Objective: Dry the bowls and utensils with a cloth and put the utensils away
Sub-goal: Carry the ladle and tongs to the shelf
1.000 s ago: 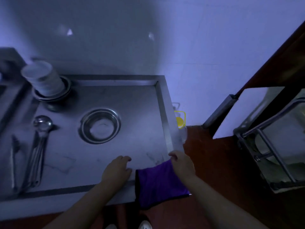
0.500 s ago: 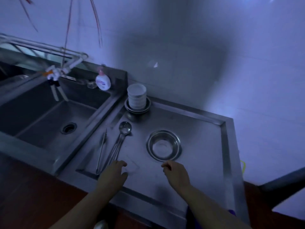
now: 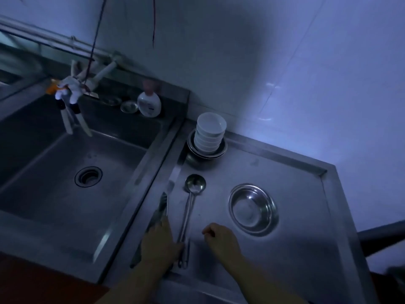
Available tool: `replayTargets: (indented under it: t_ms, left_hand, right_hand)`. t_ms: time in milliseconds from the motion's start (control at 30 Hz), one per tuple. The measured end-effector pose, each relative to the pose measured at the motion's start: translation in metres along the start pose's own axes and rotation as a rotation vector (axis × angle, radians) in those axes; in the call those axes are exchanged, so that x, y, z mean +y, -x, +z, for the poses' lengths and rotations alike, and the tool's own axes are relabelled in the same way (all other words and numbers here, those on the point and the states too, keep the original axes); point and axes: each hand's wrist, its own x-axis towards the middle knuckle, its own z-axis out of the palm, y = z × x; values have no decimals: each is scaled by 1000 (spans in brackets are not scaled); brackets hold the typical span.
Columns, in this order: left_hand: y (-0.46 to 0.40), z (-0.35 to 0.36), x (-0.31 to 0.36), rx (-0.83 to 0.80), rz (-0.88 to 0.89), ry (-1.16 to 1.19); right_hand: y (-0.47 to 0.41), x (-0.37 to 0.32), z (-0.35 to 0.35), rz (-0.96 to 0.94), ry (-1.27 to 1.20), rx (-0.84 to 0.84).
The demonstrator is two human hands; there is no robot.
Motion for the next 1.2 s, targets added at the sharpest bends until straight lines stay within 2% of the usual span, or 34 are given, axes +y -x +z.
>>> replayTargets:
  t_ms: [133,300,667,833,1033,1200]
  left_hand:
    - [-27,1,-9,-95,69,-10]
    - [-50,-3,-18,-123,107,44]
    - [-72,-49,-40,-7,123,190]
    - [-65,-73,-54,46,114,197]
    - [-49,-95,-64,47,56,214]
    - [-34,-99,-65,61,11,246]
  right_hand:
    - [-16,-10,21,67,9,5]
    - [-25,-11,39,140,34,11]
    - [-56,-46,59,275,12,158]
    - [-69,-64,73,358,129,173]
    - [-71,-62,75,428,25,182]
    - [-64,-55,68,376,-121,221]
